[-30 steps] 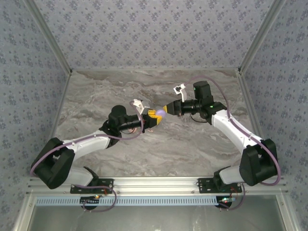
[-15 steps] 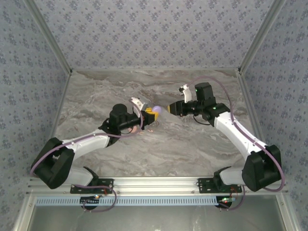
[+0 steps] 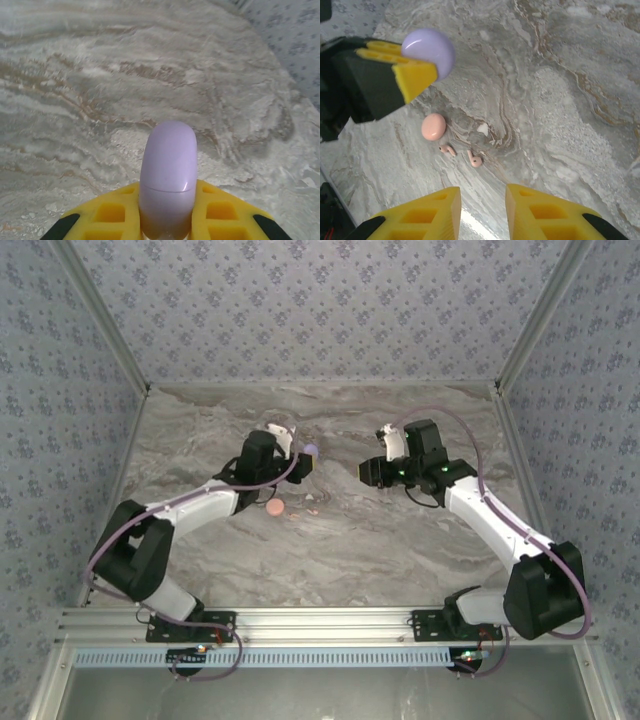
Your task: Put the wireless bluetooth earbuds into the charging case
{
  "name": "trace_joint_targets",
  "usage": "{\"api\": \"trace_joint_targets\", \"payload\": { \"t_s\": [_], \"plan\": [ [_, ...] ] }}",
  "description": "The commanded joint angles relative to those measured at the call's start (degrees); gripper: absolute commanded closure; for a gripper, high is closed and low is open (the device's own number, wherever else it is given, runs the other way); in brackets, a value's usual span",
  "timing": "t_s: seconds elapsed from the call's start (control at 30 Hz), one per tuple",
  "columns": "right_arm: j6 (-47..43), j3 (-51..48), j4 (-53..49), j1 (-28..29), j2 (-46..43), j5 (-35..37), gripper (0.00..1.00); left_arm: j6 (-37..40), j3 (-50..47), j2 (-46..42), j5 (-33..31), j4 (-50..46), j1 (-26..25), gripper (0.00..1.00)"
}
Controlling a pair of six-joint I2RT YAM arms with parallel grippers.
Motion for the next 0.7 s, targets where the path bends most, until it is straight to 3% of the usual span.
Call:
{"api": "trace_joint_targets", "payload": {
  "t_s": [0.0,0.37,0.67],
  "plan": [
    [0.9,-1.5,-1.3,-0.3,-2.1,2.0,0.69,-4.3,8.0,4.8,-1.6,-11.1,1.4,0.83],
    [3.3,-6.4,-2.4,-0.1,-6.4,5.7,0.68,-7.3,28.4,24.8,5.5,-21.5,3.6,0.84],
    [4.0,-8.3,-3.0,0.3,-7.6,7.3,0.68,-8.0,38.9,35.0,10.1,-24.3,5.2,0.84]
  ]
}}
